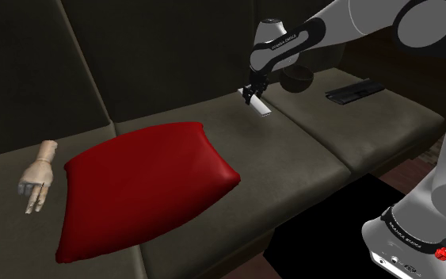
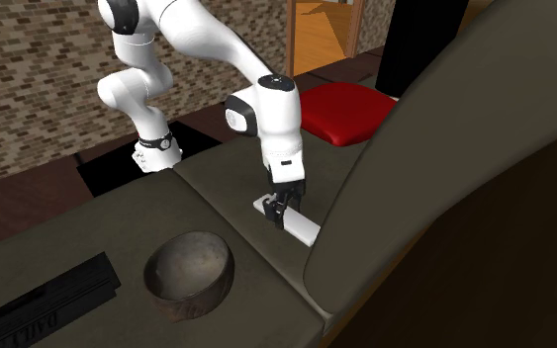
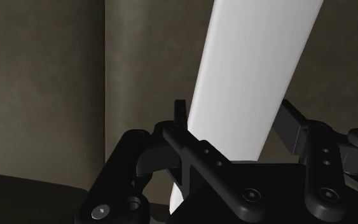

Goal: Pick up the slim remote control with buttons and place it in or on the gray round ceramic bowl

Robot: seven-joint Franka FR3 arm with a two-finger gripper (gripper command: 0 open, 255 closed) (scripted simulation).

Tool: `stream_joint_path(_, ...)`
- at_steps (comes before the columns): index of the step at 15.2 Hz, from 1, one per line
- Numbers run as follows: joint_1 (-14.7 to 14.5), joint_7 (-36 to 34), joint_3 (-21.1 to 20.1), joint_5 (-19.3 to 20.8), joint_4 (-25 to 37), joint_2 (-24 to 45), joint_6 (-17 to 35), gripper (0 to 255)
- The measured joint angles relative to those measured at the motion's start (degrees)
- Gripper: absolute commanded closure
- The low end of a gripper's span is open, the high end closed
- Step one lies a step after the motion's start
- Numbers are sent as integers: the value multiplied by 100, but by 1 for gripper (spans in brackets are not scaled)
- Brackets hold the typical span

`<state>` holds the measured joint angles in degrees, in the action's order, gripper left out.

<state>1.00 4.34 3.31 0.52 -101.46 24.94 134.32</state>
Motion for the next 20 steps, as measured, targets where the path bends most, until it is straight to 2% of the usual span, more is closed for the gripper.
stream_joint_path(9, -1, 0, 1, 1, 3, -23, -29, 255)
stream_joint_path(20, -9, 7, 7, 13, 333, -360, -695, 255)
